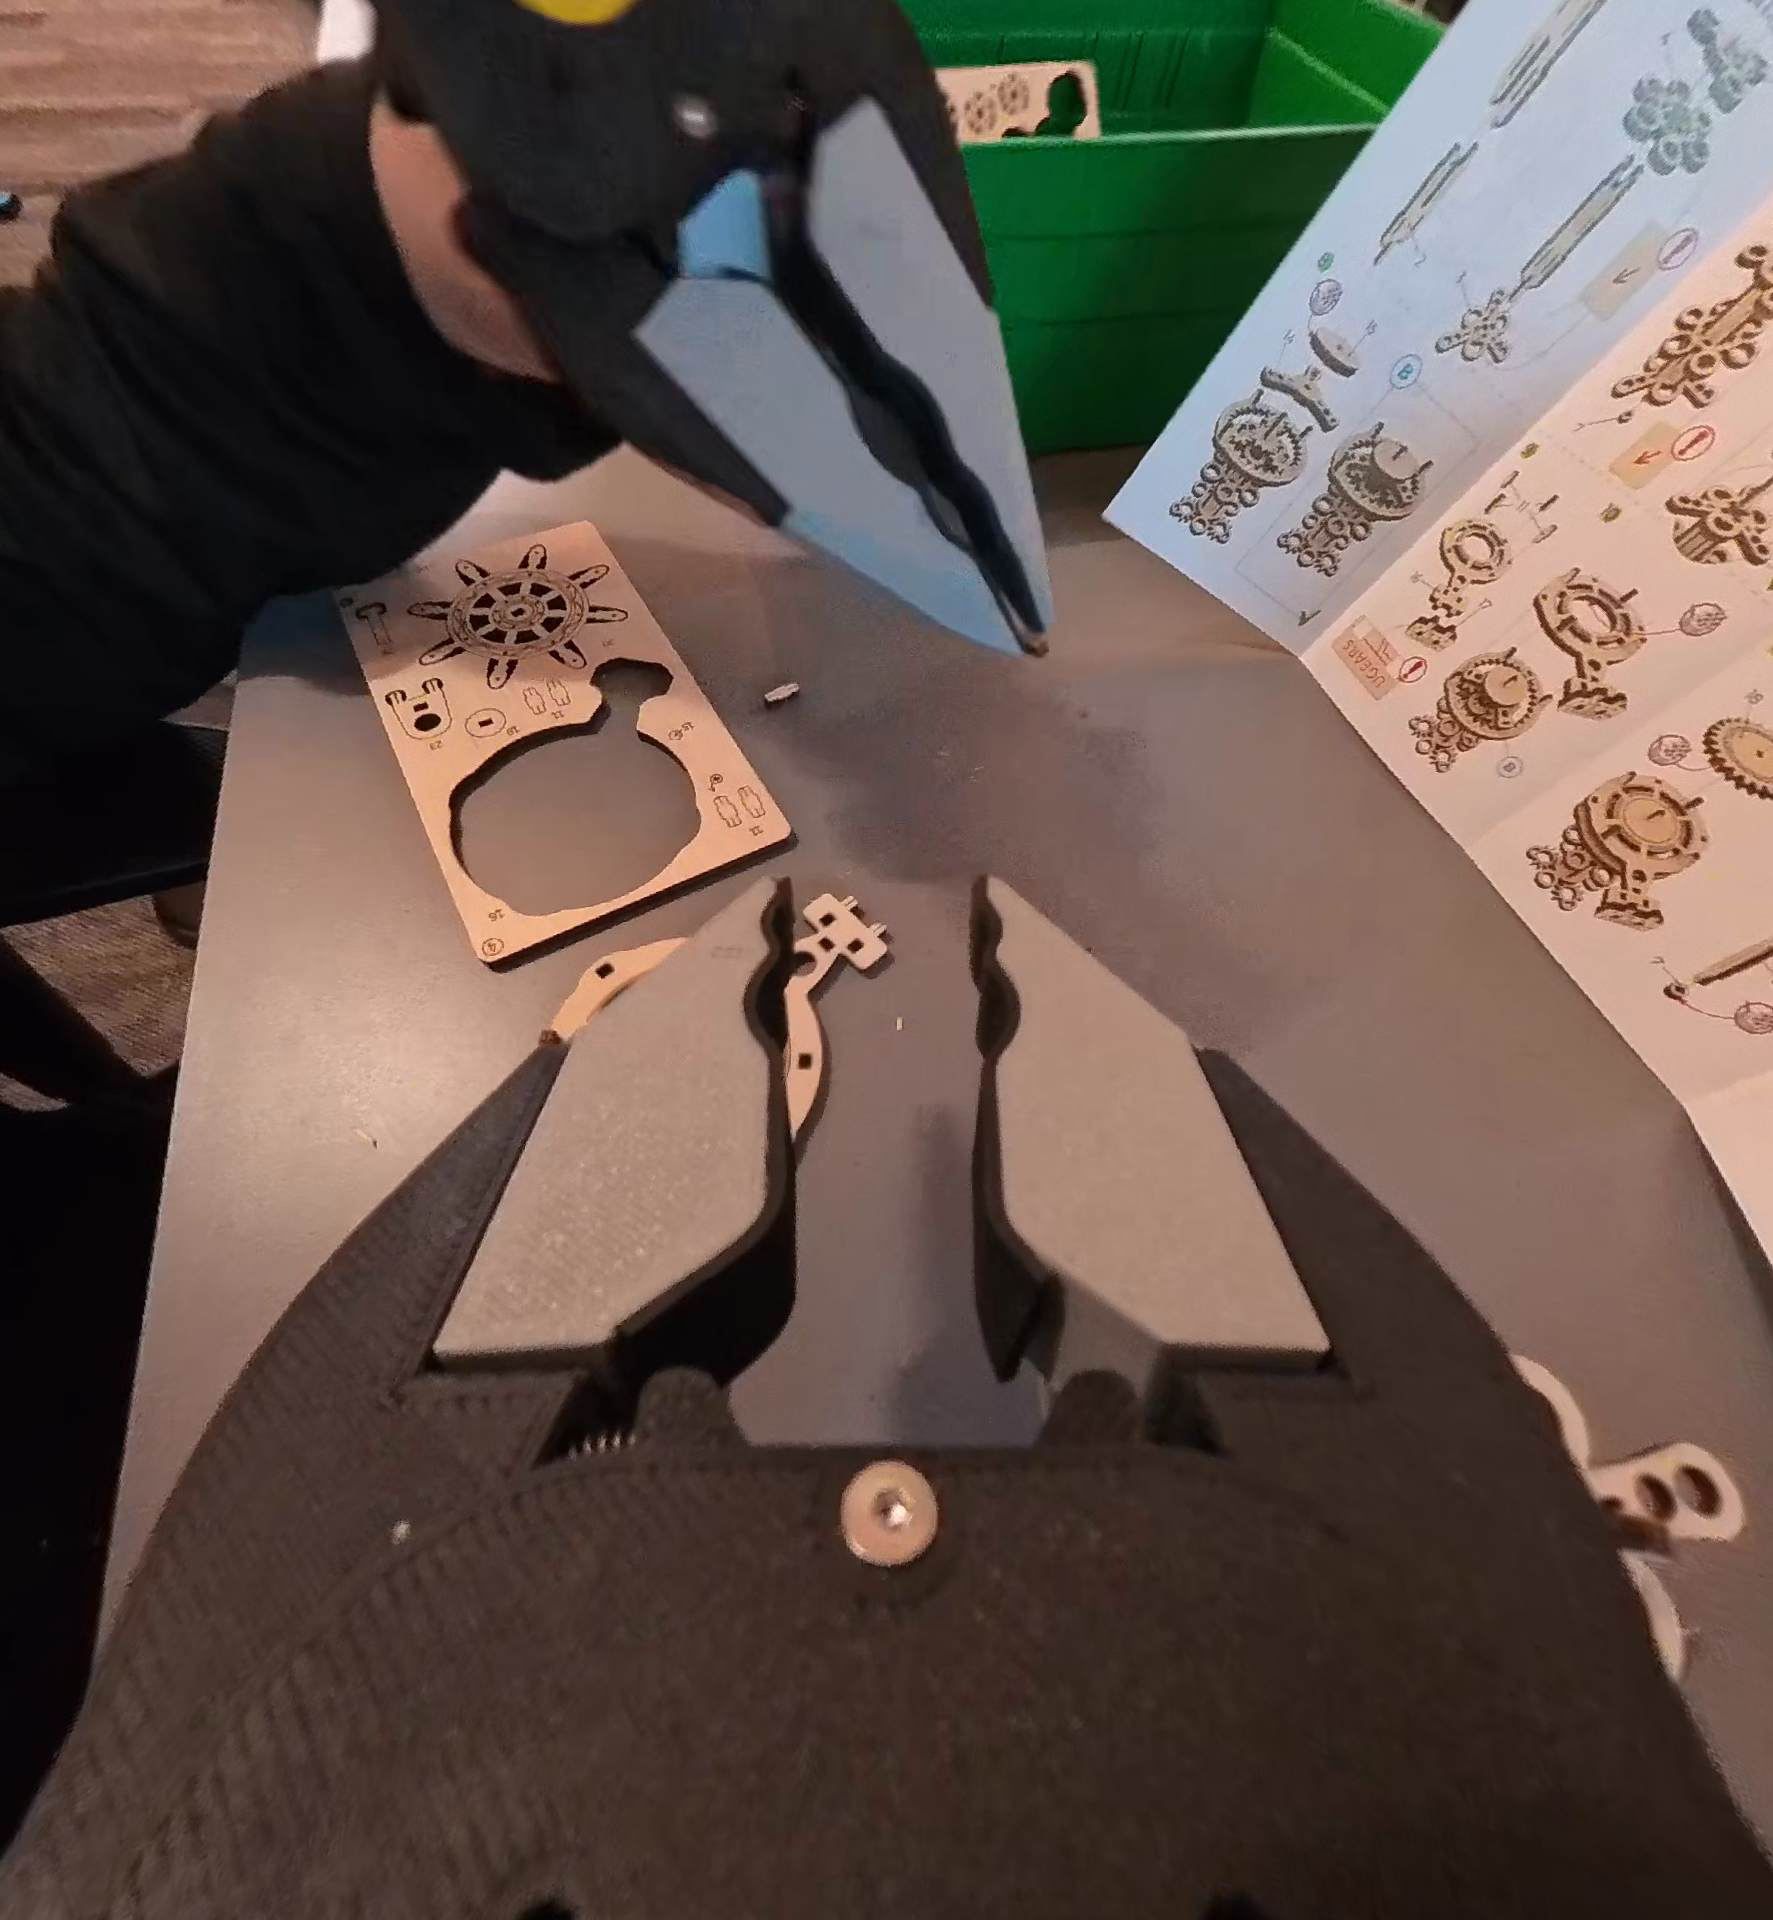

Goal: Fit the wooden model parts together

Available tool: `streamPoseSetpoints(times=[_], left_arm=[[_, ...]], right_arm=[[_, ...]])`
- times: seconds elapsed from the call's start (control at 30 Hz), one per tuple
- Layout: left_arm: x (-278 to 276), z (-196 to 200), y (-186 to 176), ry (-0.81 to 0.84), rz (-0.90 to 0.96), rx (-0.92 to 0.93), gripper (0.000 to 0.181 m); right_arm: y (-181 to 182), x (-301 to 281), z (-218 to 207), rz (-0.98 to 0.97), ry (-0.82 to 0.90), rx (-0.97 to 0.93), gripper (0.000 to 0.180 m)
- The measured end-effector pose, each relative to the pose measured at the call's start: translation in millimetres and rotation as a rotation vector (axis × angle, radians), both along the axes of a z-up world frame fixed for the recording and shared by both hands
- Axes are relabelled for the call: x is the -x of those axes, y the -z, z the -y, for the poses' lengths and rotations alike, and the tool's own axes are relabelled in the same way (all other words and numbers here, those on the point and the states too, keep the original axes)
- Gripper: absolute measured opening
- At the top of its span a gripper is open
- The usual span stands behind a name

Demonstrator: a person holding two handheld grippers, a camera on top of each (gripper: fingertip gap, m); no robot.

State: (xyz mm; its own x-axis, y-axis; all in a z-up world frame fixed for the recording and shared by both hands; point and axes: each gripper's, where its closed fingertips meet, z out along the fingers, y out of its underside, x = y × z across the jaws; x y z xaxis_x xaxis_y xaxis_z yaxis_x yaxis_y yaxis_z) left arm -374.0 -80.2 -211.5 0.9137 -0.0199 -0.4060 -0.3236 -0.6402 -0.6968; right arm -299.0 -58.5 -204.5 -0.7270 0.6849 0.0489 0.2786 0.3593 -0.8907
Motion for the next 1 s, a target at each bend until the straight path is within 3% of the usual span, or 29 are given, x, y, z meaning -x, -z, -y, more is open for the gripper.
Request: streamPoseSetpoints(times=[0.03, 0.13, 0.27, 0.77, 1.0], left_arm=[[-9, -8, -15, 0.065, -0.098, -0.069, 0.001], [-43, -26, -52, 0.226, -0.368, -0.277, 0.001], [-76, -35, -54, 0.364, -0.463, -0.332, 0.001], [-86, -40, -57, 0.373, -0.595, -0.357, 0.001], [-88, -39, -62, 0.373, -0.556, -0.401, 0.001]], right_arm=[[-4, 1, -2, -0.007, 0.010, 0.021, 0.029], [-22, 2, -7, -0.046, 0.026, 0.115, 0.017], [-43, 0, -13, -0.080, 0.026, 0.231, 0.018], [-51, -6, -6, -0.004, -0.051, 0.383, 0.002], [-56, -9, -7, 0.064, -0.093, 0.490, 0.000]])
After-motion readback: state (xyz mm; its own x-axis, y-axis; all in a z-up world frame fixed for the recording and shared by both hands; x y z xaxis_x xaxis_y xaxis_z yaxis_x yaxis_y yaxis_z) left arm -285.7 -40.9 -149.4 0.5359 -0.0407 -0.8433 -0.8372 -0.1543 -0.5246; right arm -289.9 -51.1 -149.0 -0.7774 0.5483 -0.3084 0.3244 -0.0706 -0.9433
